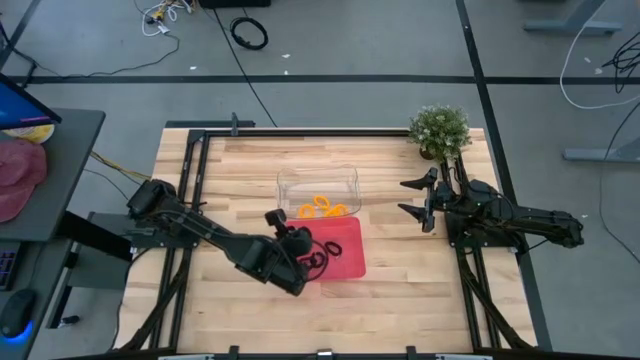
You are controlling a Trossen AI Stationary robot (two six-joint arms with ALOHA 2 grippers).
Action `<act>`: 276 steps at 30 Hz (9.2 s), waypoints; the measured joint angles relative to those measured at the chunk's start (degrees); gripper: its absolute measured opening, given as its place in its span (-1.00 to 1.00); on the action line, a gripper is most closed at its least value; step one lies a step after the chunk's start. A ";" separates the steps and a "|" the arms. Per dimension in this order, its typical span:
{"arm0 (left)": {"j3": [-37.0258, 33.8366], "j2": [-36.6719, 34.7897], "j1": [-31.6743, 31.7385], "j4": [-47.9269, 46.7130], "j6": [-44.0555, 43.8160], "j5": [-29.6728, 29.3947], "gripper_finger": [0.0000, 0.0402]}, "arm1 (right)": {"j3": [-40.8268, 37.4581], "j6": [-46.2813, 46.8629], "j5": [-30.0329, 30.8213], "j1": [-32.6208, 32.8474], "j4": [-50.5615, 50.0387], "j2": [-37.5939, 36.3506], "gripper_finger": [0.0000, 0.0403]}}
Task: Sort spring keychains
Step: Put the black spring keychain into the red bin, then return to Home Position
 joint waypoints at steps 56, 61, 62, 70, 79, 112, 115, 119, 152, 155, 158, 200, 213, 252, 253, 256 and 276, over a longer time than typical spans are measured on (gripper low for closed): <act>0.07 -0.09 0.53 8.50 1.71 5.63 -0.48 | 0.00 0.00 0.00 -0.02 -0.02 0.02 0.61; 0.07 -0.09 0.53 8.53 10.40 2.27 -0.48 | 0.00 0.00 0.00 -0.02 0.00 0.02 0.61; 0.07 -0.09 0.53 8.62 11.20 1.83 -0.48 | 0.00 0.00 0.00 -0.02 0.00 0.00 0.61; 0.07 -0.09 0.53 9.10 12.91 1.87 -0.48 | 0.00 0.00 -0.01 -0.02 0.00 0.01 0.61; -0.04 -0.09 0.53 4.92 12.91 4.95 -0.48 | 0.00 0.00 0.00 -0.01 -0.02 0.00 0.61; -46.14 -27.65 14.10 58.12 26.69 30.55 -0.48 | 0.00 0.00 -0.02 -0.01 -0.04 0.00 0.61; -52.47 -33.49 14.03 64.72 27.58 30.83 -0.49 | 0.00 0.00 0.00 -0.01 -0.04 0.02 0.61; -59.35 -41.84 14.06 70.98 28.67 31.52 -0.48 | 0.00 0.02 0.00 -0.02 -0.04 0.02 0.61; -79.97 -91.72 20.40 67.52 30.63 41.85 -0.48 | 0.00 0.00 0.00 -0.02 -0.02 0.00 0.61; -79.97 -96.21 20.40 64.60 30.64 41.83 -0.48 | 0.00 0.00 0.00 -0.01 -0.02 0.00 0.61; -79.97 -100.74 20.40 62.57 30.54 41.83 -0.48 | 0.00 0.00 0.00 -0.02 -0.02 0.02 0.61; -81.59 -100.83 20.40 53.92 29.87 41.97 -0.48 | 0.00 0.00 0.00 -0.01 -0.02 0.01 0.61; -81.64 -100.85 20.40 54.43 25.09 41.70 -0.49 | 0.00 0.00 0.00 -0.02 -0.02 0.02 0.61; -81.68 -100.85 20.37 54.51 18.70 41.83 -0.48 | 0.00 0.00 0.00 0.00 -0.02 0.02 0.61; -81.68 -100.85 20.40 54.51 18.70 41.83 -0.48 | 0.00 0.00 0.00 -0.02 -0.02 0.02 0.61; -81.68 -100.85 20.40 54.51 18.70 41.83 -0.48 | 0.00 0.00 0.00 -0.01 -0.02 0.01 0.61; -81.68 -100.85 20.37 54.51 18.70 41.86 -0.48 | 0.00 0.00 0.00 -0.02 -0.02 0.02 0.61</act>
